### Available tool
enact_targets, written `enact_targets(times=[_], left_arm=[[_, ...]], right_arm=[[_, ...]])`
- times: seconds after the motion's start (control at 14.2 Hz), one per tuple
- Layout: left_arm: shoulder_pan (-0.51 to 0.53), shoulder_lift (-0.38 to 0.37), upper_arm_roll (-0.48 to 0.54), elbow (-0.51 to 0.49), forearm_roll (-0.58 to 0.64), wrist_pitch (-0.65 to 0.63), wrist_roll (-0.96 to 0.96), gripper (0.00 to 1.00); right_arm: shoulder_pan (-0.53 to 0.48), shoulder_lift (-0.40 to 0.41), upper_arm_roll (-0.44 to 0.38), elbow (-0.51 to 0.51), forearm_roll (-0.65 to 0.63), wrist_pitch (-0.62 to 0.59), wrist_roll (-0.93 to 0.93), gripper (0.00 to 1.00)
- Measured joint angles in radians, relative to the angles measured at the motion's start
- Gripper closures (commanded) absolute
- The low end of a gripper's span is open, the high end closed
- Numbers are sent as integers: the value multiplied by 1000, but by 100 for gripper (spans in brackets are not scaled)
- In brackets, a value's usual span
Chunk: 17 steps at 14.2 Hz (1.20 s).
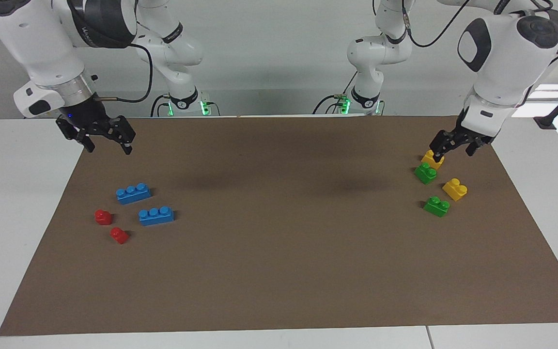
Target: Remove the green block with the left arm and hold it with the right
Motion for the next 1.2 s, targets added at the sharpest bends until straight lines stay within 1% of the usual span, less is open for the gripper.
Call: enact_targets(times=[0.14, 0.28, 0.49, 0.85, 1.2], left_arm=[[1, -29, 1, -1, -2, -30, 30, 0], [2, -41, 3, -2, -21, -47, 37, 0], [3, -46, 10, -3, -55, -61, 38, 0], [3, -65, 14, -3, -70, -73, 38, 0], [6, -67, 18, -3, -78, -74, 38, 0]], right_arm=[[0, -6, 0, 0, 0, -12, 0, 0], [0, -9, 0, 0, 0, -17, 0, 0], [0, -9, 0, -1, 0, -18, 0, 0], [0, -9, 0, -1, 0, -42, 0, 0], [0, -10, 0, -1, 0, -56, 0, 0]])
